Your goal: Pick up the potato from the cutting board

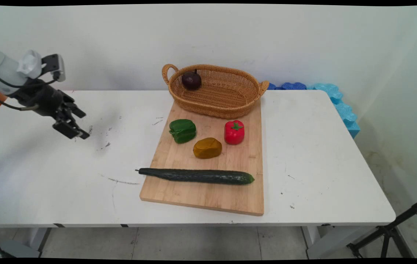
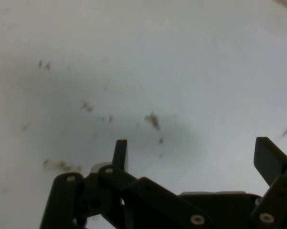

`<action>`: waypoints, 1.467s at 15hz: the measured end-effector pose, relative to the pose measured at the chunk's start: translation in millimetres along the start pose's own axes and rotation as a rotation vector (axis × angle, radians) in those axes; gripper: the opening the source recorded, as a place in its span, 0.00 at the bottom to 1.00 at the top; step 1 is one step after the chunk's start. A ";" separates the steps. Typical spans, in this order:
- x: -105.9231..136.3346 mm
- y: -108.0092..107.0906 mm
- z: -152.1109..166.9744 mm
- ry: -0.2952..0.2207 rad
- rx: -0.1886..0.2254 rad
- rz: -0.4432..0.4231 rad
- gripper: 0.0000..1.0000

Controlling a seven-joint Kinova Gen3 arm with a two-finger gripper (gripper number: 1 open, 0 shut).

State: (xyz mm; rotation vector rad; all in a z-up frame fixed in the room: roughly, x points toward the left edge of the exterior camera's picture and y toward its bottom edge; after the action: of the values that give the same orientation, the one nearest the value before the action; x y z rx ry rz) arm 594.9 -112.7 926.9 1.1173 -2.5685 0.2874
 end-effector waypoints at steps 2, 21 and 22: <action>16.5 11.2 6.4 0.013 -0.022 0.010 1.00; 183.6 101.0 104.1 0.188 -0.139 0.030 1.00; 190.7 105.2 111.0 0.193 -0.143 0.028 1.00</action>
State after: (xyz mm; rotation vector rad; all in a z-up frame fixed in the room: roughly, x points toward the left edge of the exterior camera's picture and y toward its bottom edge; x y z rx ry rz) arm 371.5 -204.4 889.0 0.9541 -2.3946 0.2044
